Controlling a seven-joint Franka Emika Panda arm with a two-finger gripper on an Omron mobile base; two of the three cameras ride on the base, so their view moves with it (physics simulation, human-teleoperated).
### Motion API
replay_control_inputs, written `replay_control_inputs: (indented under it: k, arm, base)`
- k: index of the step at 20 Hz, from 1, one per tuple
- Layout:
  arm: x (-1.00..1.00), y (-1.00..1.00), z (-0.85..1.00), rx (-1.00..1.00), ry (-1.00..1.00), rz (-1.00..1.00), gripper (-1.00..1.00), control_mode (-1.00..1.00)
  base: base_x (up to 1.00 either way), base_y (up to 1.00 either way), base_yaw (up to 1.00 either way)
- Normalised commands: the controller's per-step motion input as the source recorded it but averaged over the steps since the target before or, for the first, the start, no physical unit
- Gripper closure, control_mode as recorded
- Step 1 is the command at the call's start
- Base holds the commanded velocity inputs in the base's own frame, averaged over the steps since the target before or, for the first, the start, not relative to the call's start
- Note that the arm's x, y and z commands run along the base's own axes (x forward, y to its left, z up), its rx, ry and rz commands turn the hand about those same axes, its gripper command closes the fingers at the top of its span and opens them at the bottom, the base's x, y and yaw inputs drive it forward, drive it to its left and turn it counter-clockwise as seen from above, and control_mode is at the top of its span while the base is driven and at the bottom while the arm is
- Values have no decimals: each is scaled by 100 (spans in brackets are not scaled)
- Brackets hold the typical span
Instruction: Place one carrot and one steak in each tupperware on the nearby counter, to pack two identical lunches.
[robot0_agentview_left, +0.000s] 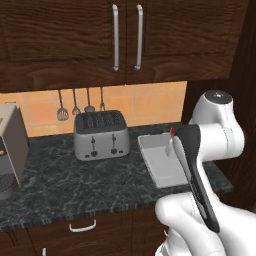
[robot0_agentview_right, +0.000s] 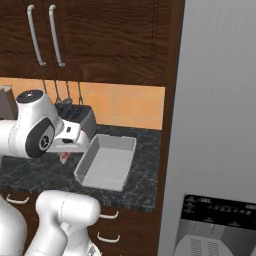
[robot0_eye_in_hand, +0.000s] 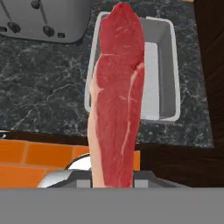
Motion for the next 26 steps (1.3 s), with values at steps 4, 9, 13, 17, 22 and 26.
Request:
replay_control_inputs:
  k: [4, 9, 13, 17, 22, 26]
  arm:
    - [34, -36, -54, 0, 13, 0, 100, -100]
    - [60, -22, -70, 0, 3, -1, 100, -100]
    - [77, -3, -73, 0, -2, 0, 100, -100]
    - [81, 0, -57, 0, 3, 0, 100, -100]
    - [68, 0, -45, 0, 5, 0, 100, -100]
    - [60, -7, -42, 0, 5, 0, 100, -100]
  base:
    - [0, 0, 0]
    - [0, 0, 0]
    - [0, 0, 0]
    - [0, 0, 0]
    - [0, 0, 0]
    - [0, 0, 0]
